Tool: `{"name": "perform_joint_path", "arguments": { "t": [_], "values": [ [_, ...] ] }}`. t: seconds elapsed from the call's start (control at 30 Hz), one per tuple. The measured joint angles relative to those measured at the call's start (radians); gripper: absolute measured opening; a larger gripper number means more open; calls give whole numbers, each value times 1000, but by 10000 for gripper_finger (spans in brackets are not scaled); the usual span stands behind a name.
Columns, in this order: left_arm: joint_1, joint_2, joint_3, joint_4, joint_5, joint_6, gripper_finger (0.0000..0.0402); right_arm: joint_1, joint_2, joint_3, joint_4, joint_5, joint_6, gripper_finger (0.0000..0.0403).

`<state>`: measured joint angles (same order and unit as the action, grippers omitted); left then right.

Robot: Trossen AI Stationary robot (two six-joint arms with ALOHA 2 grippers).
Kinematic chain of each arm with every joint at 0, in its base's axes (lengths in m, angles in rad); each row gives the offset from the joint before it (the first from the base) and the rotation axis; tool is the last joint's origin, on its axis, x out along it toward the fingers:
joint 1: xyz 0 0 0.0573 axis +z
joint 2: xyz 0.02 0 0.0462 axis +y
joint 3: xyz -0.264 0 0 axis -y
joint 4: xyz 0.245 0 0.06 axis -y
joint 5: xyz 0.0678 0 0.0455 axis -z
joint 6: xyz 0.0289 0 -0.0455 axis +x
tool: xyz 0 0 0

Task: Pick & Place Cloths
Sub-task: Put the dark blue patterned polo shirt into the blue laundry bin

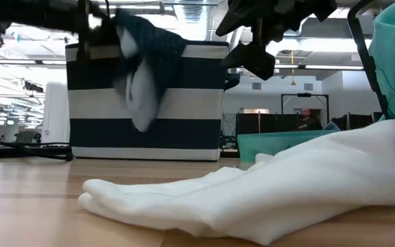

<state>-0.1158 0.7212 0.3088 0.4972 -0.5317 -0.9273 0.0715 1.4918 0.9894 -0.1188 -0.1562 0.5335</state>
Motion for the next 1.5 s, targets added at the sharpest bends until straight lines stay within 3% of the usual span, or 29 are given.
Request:
{"name": "perform_joint_path", "arguments": {
  "t": [0.2, 0.43, 0.57, 0.73, 0.97, 1.3, 1.5],
  "values": [
    [-41, 0, 64, 370, -10, 184, 0, 0, 0, 0, 0, 0, -6, 270],
    [23, 0, 273, 334, -91, 544, 0, 0, 0, 0, 0, -3, 14, 270],
    [116, 0, 392, 178, -98, 794, 0, -1, 0, 0, 0, -2, 30, 270],
    [267, 35, 549, -180, -91, 924, 0, -3, 0, 0, 4, -2, 127, 270],
    [462, 172, 611, -384, 79, 1080, 0, -1, 0, 0, 4, 0, 159, 270],
    [644, 372, 724, -832, 305, 1079, 0, 1, 0, 0, 9, 8, 291, 270],
    [667, 462, 869, -1107, 323, 1025, 0, 1, 0, 0, 12, 8, 330, 270]
  ]
}}
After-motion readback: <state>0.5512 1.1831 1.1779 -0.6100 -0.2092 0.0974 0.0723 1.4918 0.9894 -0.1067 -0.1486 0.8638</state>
